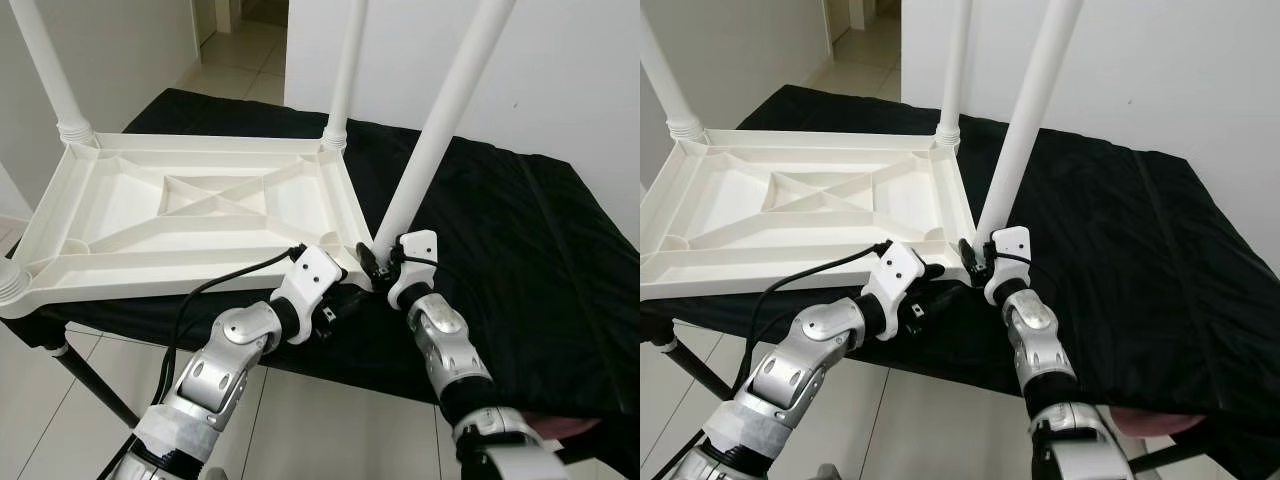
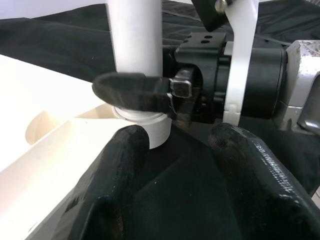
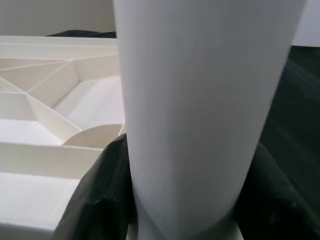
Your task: Building children table
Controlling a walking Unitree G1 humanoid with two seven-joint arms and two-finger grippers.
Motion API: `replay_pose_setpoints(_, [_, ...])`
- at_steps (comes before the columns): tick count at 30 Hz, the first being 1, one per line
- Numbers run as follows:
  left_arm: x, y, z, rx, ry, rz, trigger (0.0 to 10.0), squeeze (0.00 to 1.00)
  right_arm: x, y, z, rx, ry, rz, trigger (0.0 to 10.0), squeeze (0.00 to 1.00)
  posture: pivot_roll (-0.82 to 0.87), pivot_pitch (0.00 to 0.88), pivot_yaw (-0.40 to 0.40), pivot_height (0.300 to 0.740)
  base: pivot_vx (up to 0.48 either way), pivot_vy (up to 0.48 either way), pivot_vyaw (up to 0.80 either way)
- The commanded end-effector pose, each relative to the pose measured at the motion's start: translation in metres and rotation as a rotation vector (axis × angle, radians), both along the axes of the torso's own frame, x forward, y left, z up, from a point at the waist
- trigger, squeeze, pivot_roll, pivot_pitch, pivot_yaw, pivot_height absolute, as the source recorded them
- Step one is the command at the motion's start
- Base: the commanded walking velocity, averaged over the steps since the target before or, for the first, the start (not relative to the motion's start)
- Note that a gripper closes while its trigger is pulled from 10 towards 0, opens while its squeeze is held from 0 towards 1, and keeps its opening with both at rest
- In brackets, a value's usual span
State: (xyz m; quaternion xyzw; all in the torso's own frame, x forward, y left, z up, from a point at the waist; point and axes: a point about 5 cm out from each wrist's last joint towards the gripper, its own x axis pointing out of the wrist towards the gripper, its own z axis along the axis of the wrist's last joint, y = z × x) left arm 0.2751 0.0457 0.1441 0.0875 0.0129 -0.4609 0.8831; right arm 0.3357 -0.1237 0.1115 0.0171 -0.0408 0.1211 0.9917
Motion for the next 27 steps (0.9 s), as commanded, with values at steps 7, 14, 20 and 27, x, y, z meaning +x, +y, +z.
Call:
replay_pose_setpoints(7, [-0.004, -0.002, -0.003, 0.011, 0.014, -0.027, 10.0, 0.00, -0.027, 0.002, -0.016, 0.040, 0.115, -0.307, 10.0, 0.00, -0.04, 0.000, -0.064, 0.740, 0.000, 0.000, 0.00])
replay_pose_setpoints(14, [-0.004, -0.001, -0.003, 0.021, 0.011, -0.035, 10.0, 0.00, -0.027, 0.001, -0.011, 0.020, 0.087, -0.294, 10.0, 0.00, -0.04, 0.000, -0.063, 0.740, 0.000, 0.000, 0.00])
replay_pose_setpoints(20, [-0.004, 0.000, -0.003, 0.023, 0.009, -0.032, 10.0, 0.00, -0.024, 0.000, -0.007, 0.023, 0.072, -0.270, 10.0, 0.72, -0.03, 0.000, -0.062, 0.740, 0.000, 0.000, 0.00])
replay_pose_setpoints(27, [-0.005, 0.000, -0.003, 0.021, 0.012, -0.030, 10.0, 0.00, -0.020, -0.007, 0.004, 0.033, 0.051, -0.199, 10.0, 1.00, -0.03, 0.000, -0.064, 0.740, 0.000, 0.000, 0.00])
